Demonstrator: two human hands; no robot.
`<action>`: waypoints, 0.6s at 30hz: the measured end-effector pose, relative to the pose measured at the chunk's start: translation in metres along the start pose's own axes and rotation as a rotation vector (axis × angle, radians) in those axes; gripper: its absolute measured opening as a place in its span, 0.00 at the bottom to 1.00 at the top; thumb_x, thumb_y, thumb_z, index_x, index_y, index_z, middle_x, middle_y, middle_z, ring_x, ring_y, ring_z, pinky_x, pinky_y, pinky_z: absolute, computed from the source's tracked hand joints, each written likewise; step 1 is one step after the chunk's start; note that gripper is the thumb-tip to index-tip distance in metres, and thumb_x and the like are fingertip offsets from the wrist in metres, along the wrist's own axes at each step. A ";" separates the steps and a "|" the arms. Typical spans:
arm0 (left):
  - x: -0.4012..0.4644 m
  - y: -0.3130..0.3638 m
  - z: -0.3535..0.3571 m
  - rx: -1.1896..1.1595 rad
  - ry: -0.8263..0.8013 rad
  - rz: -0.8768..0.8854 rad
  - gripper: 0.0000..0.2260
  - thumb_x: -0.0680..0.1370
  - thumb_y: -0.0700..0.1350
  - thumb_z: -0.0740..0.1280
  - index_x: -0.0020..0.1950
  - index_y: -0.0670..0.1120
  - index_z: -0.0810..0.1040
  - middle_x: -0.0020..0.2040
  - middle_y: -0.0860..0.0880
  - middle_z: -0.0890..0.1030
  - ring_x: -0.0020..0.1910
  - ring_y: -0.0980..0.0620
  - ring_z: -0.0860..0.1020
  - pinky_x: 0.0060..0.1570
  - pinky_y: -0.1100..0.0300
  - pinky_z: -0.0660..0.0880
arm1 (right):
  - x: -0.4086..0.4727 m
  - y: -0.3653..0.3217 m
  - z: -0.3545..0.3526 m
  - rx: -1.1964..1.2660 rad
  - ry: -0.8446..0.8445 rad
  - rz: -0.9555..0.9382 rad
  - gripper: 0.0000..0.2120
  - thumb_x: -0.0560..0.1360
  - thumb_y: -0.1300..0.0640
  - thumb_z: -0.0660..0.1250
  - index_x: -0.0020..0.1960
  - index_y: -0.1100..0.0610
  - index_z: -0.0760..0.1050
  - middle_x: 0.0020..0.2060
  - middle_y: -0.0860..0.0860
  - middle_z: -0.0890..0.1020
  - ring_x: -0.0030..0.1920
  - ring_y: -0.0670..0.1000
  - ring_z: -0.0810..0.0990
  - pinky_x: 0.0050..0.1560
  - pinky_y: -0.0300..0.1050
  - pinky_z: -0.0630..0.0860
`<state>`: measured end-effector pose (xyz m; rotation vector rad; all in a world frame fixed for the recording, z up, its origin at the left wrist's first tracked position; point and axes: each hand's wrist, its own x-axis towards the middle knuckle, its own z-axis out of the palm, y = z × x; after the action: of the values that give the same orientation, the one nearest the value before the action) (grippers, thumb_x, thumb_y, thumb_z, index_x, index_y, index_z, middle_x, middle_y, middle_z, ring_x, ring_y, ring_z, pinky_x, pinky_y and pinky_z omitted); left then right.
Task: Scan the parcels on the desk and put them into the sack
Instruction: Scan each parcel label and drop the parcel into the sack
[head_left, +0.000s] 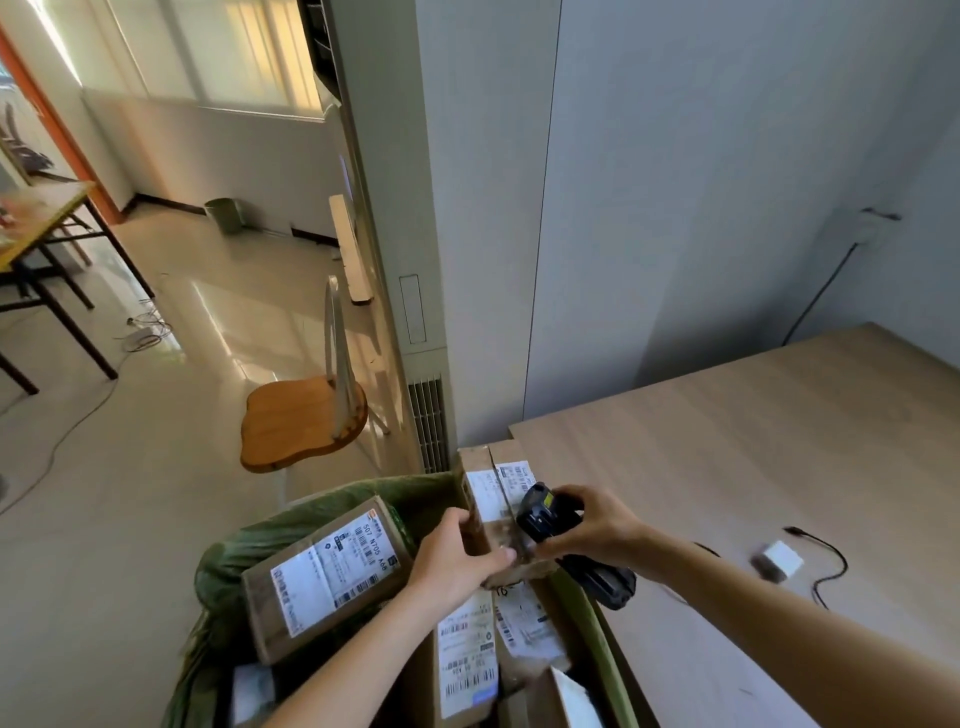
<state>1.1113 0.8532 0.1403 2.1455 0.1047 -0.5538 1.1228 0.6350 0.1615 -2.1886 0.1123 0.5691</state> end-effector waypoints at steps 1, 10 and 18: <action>0.000 -0.002 0.001 0.025 -0.006 -0.003 0.31 0.73 0.56 0.76 0.71 0.48 0.68 0.67 0.51 0.76 0.62 0.53 0.74 0.58 0.61 0.70 | 0.000 0.003 0.000 -0.006 0.004 -0.009 0.25 0.65 0.51 0.84 0.59 0.48 0.79 0.50 0.48 0.84 0.49 0.47 0.84 0.45 0.37 0.80; -0.008 0.000 0.011 0.340 -0.151 -0.012 0.18 0.69 0.64 0.73 0.52 0.56 0.76 0.49 0.58 0.80 0.48 0.58 0.80 0.52 0.54 0.79 | -0.007 0.012 -0.003 -0.147 -0.050 -0.028 0.26 0.66 0.53 0.83 0.60 0.47 0.77 0.52 0.48 0.83 0.51 0.47 0.83 0.53 0.44 0.83; -0.013 -0.010 0.005 0.344 -0.031 -0.014 0.20 0.70 0.66 0.72 0.55 0.54 0.80 0.52 0.57 0.82 0.50 0.57 0.80 0.50 0.56 0.78 | -0.012 0.020 0.006 -0.141 -0.026 -0.054 0.25 0.64 0.52 0.83 0.58 0.46 0.78 0.51 0.48 0.83 0.51 0.48 0.83 0.55 0.48 0.84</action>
<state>1.0953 0.8572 0.1354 2.4693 0.0076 -0.6505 1.1047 0.6253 0.1493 -2.3119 -0.0015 0.5905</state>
